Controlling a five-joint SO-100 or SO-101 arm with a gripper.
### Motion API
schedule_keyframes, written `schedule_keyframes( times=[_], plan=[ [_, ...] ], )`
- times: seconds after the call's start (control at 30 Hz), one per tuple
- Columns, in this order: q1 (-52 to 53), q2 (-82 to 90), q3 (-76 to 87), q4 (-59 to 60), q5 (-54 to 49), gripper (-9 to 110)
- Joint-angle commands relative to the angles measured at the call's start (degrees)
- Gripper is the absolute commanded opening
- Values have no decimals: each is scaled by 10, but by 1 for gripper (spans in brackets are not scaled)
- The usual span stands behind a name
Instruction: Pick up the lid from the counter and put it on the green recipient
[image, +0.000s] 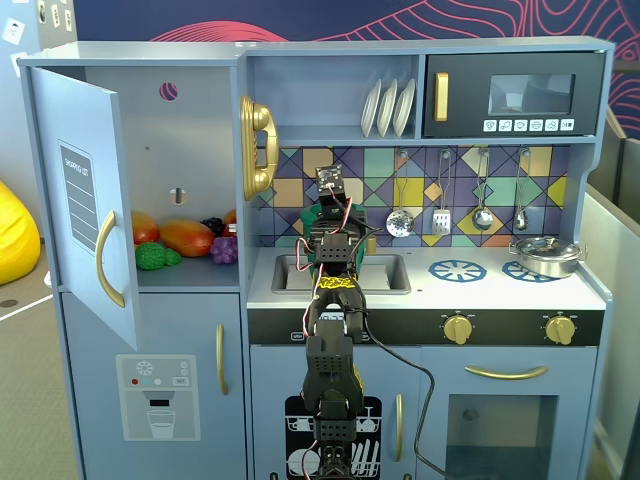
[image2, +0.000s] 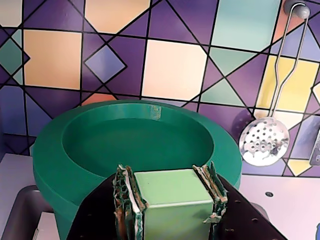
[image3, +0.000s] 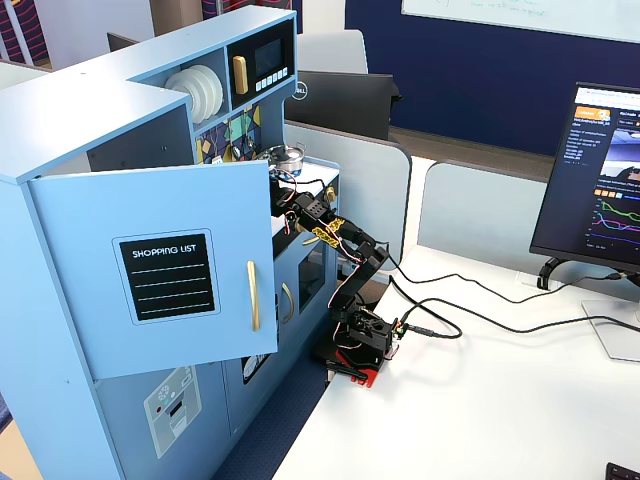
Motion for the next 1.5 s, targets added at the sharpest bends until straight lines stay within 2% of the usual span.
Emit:
schedule_keyframes(
  times=[0.0, 0.4, 0.43, 0.5, 0.6, 0.7, 0.87, 1.1, 1.47],
  plan=[
    [-6, 8, 0, -9, -1, 0],
    [22, 33, 33, 22, -6, 2],
    [26, 35, 36, 25, -5, 13],
    [34, 39, 40, 24, 15, 27],
    [36, 40, 36, 11, 37, 42],
    [38, 40, 31, -9, 51, 49],
    [40, 53, 8, -9, 44, 50],
    [23, 139, 18, 96, 40, 47],
    [32, 371, 218, 305, 37, 43]
  ],
)
